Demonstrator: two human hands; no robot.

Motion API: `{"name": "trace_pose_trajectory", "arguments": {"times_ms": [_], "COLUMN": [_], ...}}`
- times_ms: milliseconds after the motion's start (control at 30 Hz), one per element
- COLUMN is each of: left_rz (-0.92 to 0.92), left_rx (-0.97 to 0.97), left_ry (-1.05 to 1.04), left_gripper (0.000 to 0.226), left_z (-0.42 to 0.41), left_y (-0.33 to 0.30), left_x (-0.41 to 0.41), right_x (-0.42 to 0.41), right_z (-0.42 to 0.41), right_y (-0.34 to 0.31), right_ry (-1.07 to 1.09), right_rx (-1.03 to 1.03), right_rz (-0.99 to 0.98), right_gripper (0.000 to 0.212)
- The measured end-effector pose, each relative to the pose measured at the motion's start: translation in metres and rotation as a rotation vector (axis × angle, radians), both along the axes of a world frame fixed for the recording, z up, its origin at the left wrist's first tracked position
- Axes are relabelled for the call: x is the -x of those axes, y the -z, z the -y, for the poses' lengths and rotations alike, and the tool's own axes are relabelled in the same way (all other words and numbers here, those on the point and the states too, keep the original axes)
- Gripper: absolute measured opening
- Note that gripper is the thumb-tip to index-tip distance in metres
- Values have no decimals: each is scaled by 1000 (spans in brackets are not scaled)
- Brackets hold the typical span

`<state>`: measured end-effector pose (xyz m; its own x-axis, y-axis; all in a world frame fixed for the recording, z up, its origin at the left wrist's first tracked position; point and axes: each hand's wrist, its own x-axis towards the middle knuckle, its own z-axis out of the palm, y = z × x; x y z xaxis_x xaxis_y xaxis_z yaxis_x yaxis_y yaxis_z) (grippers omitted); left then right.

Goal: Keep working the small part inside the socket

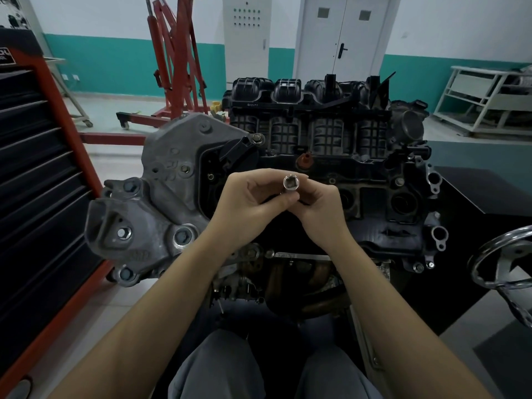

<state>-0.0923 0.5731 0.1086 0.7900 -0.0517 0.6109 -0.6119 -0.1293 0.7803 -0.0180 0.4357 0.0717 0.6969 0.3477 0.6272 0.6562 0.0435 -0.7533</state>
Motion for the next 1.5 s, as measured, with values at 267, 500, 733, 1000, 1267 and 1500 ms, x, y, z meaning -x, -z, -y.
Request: {"name": "trace_pose_trajectory", "arguments": {"times_ms": [267, 500, 733, 1000, 1267, 1500], "left_rz": [47, 68, 5, 48, 83, 36], "left_rx": [-42, -82, 21, -32, -41, -25], "left_ry": [-80, -205, -15, -113, -194, -21], "left_gripper": [23, 21, 34, 21, 20, 27], "left_z": [3, 6, 3, 2, 4, 0], "left_y": [1, 1, -2, 0, 2, -2], "left_x": [1, 2, 3, 2, 2, 2], "right_x": [2, -1, 0, -3, -4, 1], "right_z": [1, -1, 1, 0, -2, -3], "right_y": [-1, -2, -2, -1, -2, -4], "right_ry": [-50, 20, -52, -64, -7, -48], "right_rx": [4, 3, 41, 24, 5, 36], "right_rz": [19, 7, 25, 52, 19, 48], "right_gripper": [30, 19, 28, 26, 17, 31]}}
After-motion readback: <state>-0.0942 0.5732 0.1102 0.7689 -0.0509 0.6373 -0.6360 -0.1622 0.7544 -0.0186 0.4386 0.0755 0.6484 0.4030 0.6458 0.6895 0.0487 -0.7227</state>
